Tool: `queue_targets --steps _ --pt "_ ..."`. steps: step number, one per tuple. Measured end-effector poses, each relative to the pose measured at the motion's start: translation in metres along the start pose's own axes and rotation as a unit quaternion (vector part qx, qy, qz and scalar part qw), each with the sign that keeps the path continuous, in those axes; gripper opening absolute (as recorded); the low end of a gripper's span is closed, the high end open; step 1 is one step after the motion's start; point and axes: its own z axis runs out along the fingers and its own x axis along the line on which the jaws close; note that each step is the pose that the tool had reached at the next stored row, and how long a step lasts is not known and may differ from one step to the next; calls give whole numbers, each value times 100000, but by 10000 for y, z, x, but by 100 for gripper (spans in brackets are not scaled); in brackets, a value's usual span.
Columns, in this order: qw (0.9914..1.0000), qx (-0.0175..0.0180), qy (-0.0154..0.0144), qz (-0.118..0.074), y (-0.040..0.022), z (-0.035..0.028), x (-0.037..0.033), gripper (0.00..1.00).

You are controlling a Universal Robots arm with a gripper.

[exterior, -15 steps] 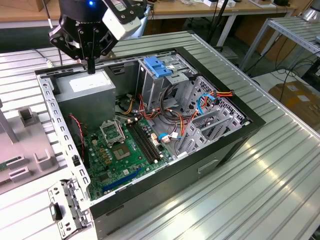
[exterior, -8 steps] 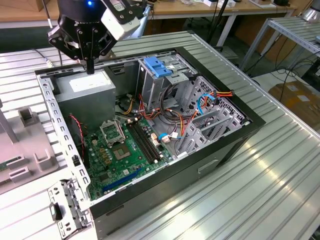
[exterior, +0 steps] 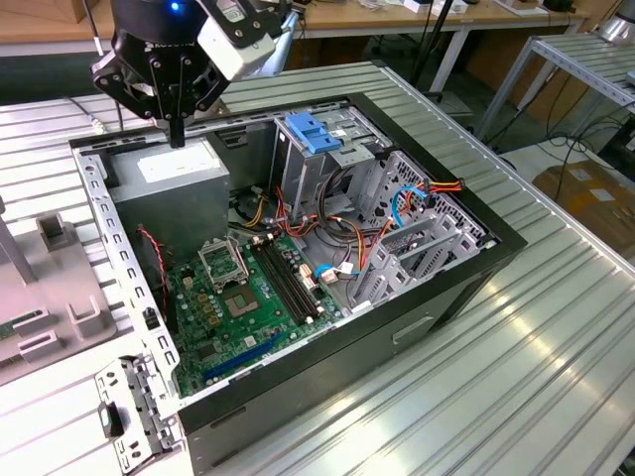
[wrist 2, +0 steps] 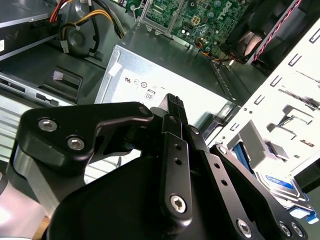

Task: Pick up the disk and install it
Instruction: 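Reach for the disk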

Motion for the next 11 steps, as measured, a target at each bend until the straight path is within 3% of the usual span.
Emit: queue_targets --steps 11 --pt "100000 -3 -1 -3 -3 -1 44 11"
